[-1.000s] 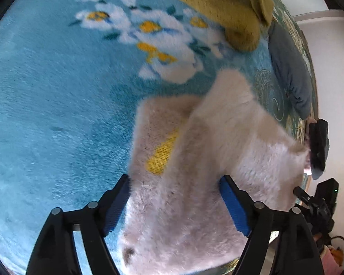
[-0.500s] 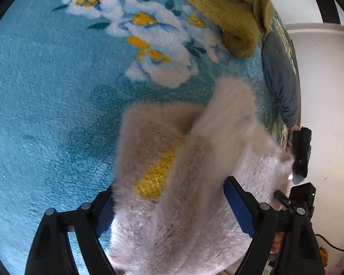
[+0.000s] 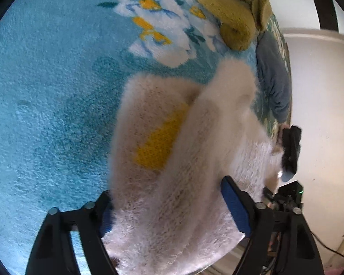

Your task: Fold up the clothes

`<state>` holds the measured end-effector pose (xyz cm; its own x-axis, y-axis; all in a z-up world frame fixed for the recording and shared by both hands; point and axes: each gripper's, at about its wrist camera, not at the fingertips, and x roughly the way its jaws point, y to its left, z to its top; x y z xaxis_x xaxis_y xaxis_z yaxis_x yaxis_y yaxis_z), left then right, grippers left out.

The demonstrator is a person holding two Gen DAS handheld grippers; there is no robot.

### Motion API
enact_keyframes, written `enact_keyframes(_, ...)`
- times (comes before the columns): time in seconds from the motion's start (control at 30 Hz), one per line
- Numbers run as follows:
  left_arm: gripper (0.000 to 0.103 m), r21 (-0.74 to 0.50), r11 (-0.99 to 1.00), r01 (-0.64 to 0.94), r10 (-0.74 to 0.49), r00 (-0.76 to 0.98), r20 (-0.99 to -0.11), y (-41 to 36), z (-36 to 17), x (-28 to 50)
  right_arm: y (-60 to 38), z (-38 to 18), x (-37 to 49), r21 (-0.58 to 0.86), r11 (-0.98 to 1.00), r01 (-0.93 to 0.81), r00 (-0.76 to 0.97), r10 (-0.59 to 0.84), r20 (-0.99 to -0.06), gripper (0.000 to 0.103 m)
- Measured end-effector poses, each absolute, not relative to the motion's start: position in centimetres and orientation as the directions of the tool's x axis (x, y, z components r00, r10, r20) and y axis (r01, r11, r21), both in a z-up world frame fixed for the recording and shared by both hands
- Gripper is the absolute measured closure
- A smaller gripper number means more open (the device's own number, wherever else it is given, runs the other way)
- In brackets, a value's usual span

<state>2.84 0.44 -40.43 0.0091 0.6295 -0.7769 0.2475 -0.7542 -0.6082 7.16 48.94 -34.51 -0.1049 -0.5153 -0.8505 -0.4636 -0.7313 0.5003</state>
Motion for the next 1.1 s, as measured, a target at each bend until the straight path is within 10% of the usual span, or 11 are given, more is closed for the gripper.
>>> enact_keyframes(0.23, 0.059, -0.576, -0.79, 0.211, 0.59, 0.006, -0.807, 1.4, -37.3, 3.8, 48.2, -32.4, 7.3, 0.486, -0.723, -0.492, -0.126, -0.493, -0.861, 0.056)
enact_keyframes(1.1, 0.061, -0.652, -0.755, 0.067, 0.634, -0.174, -0.753, 0.4, -14.7, 8.2, 44.1, -8.2, 15.4, 0.575, -0.751, -0.324, -0.315, -0.487, -0.815, 0.065)
